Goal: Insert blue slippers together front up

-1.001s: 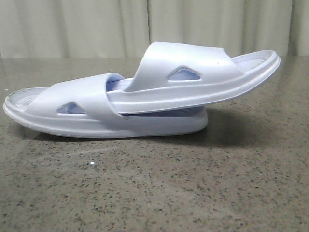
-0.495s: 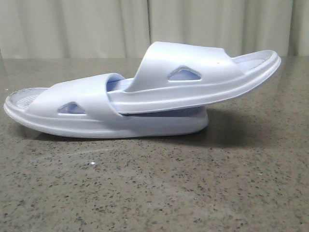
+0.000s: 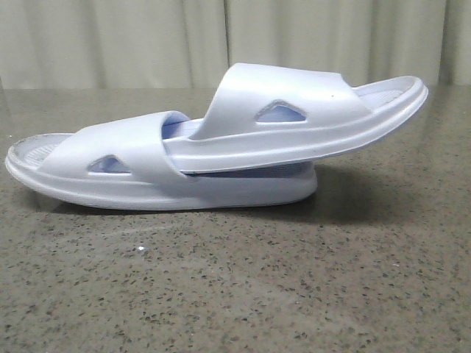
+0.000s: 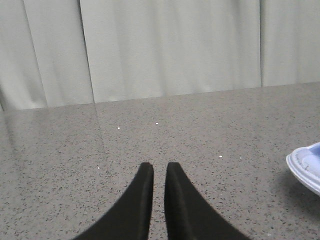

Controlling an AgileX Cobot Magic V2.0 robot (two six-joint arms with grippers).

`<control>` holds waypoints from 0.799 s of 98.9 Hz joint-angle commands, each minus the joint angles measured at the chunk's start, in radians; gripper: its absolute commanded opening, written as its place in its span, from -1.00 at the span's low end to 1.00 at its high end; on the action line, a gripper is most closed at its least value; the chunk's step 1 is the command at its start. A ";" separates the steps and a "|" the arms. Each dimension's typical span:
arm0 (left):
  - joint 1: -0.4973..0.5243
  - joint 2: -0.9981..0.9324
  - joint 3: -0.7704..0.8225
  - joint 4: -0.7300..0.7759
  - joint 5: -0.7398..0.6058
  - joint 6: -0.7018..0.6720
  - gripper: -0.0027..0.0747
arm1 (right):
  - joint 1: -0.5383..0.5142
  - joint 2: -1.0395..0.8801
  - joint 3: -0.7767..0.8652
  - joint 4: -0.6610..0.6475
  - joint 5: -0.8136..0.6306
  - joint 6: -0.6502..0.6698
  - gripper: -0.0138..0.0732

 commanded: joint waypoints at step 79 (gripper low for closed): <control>-0.003 -0.030 0.007 0.000 -0.066 -0.011 -0.89 | -0.011 -0.008 -0.020 -0.020 -0.134 0.002 -0.93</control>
